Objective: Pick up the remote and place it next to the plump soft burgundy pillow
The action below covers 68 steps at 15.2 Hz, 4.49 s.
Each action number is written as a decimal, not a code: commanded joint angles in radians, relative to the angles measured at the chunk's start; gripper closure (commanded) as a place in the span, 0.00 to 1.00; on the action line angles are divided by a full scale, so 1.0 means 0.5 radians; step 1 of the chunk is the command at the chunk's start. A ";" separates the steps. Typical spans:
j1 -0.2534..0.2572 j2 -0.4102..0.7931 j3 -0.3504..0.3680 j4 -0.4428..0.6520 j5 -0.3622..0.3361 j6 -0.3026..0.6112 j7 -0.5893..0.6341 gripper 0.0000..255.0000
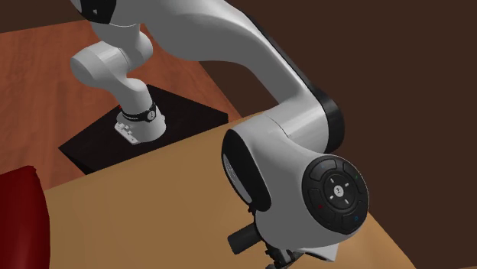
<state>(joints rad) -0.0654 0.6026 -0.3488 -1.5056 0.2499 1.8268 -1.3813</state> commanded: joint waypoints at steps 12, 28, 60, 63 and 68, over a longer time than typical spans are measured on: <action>0.000 0.002 0.001 -0.001 0.001 0.003 0.000 1.00; 0.002 -0.113 -0.023 0.147 -0.042 -0.251 0.036 1.00; -0.044 -0.517 -0.115 0.258 -0.188 -0.752 -0.029 1.00; -0.050 -0.713 -0.155 -0.011 -0.269 -0.669 -0.097 1.00; -0.087 -0.997 -0.224 -0.368 -0.406 -0.575 -0.206 1.00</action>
<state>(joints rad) -0.1035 0.1351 -0.4528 -1.6517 0.0626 1.5298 -1.4705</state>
